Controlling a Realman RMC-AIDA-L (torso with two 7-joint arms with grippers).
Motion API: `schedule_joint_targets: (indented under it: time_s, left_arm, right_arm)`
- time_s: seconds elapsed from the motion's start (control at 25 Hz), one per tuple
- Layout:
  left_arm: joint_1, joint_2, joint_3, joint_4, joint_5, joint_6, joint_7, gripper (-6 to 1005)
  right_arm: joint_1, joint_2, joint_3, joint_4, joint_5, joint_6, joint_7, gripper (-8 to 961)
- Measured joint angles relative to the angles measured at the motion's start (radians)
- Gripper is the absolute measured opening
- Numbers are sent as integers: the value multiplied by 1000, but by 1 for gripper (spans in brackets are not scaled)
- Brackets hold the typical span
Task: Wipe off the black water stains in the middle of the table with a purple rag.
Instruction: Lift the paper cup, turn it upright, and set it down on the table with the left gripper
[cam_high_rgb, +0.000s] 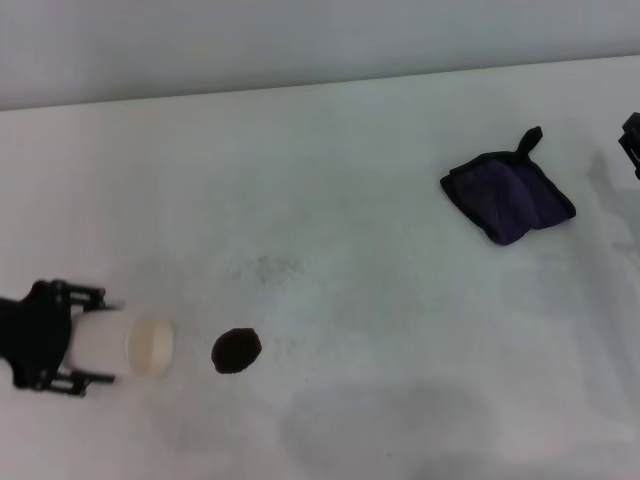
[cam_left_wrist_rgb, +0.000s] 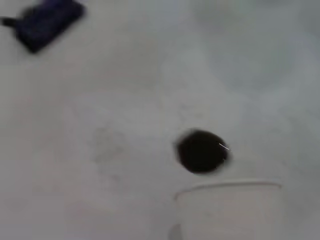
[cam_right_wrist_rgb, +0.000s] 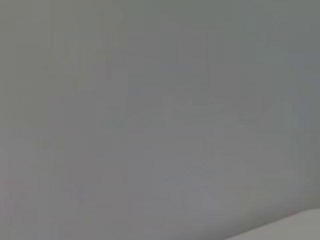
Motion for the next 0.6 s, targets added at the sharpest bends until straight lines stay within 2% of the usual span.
schedule_joint_targets:
  time_s: [0.2, 0.48, 0.6]
  left_arm:
    - [-3, -22, -104, -1, -126, 10, -18, 716]
    - [39, -33, -108, -78, -414, 113, -84, 703]
    - [44, -33, -107, -152, -517, 175, -112, 704]
  right_arm:
    - [0, -1, -27, -61, -81, 6, 11, 872]
    - [-3, -3, -51, -208, -245, 34, 109, 874]
    - [-7, -3, -51, -267, -314, 35, 127, 874]
